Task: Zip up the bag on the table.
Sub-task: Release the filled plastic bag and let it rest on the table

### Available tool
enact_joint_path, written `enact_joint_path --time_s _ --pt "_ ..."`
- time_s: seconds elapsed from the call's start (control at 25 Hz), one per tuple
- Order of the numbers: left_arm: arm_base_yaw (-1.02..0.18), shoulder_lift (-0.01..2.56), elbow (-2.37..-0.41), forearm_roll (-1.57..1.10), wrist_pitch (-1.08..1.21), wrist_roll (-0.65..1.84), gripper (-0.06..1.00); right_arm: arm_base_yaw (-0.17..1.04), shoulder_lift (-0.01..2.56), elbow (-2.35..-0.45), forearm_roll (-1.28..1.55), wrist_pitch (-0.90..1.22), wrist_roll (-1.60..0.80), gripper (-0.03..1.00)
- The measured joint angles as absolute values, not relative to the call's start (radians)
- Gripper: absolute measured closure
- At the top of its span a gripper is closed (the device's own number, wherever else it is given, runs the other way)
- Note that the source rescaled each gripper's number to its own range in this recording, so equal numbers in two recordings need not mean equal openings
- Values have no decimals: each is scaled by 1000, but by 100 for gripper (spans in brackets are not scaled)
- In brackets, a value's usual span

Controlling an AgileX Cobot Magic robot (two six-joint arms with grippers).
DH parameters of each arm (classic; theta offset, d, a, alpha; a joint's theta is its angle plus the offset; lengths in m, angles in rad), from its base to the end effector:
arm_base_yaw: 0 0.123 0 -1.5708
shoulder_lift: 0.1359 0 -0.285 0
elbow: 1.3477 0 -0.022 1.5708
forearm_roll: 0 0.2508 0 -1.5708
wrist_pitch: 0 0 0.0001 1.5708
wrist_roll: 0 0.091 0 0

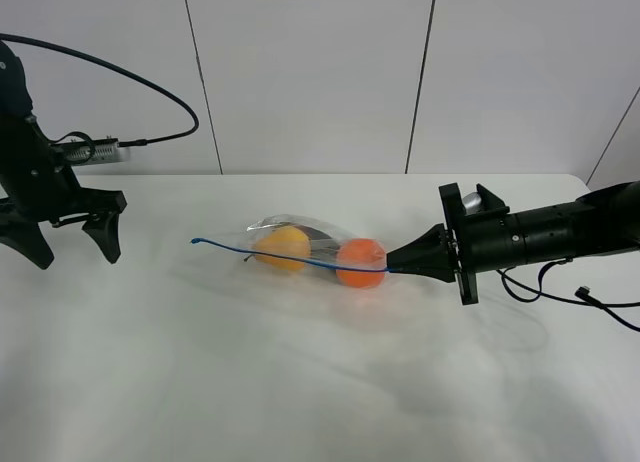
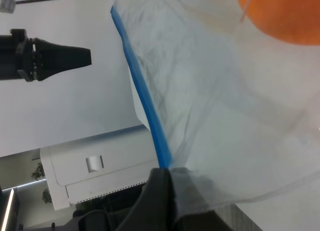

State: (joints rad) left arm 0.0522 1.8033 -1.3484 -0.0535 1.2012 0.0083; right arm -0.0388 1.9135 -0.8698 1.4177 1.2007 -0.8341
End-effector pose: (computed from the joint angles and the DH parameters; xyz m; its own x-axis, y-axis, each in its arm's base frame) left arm 0.3445 0.0135 0.2284 -0.9980 -0.0632 -0.0018 -0.0630 0.9968 -0.0499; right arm 0.3052 0.0721 0.1494 -0.9838 0.1655 0.0686 0.1254 0.3627 0.9235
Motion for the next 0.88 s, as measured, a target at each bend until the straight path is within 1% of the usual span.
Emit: enact_joint_path --time_s 0.08,0.2,0.44,0.48,0.52,0.56,0.72,0.76,0.88 --pt "52 1768 -1288 -54 1202 8 2 -39 1914 -870 1417 1201 -834 97" --pt "52 1669 -1145 -54 1203 8 2 -39 1914 -870 1416 1201 -834 97" --pt "52 1314 -865 -54 1210 19 2 -39 1914 -870 1416 1201 -834 97" --pt "52 1253 -830 -51 1209 25 2 -39 1914 -870 1416 1201 -834 97" --pt "52 1253 -830 -51 1209 25 2 -39 1914 -870 1416 1201 -834 97" --pt "52 1168 -789 -48 1196 33 2 -39 1914 -870 1416 1201 -834 97" --pt "52 916 -651 -42 1159 43 -3 -39 1914 -870 1416 1201 -834 97" --pt "52 805 -583 -44 1130 45 -5 -39 1914 -870 1416 1201 -834 97" --pt "52 636 -509 -57 1091 47 -5 -39 1914 -870 1416 1201 -834 97"
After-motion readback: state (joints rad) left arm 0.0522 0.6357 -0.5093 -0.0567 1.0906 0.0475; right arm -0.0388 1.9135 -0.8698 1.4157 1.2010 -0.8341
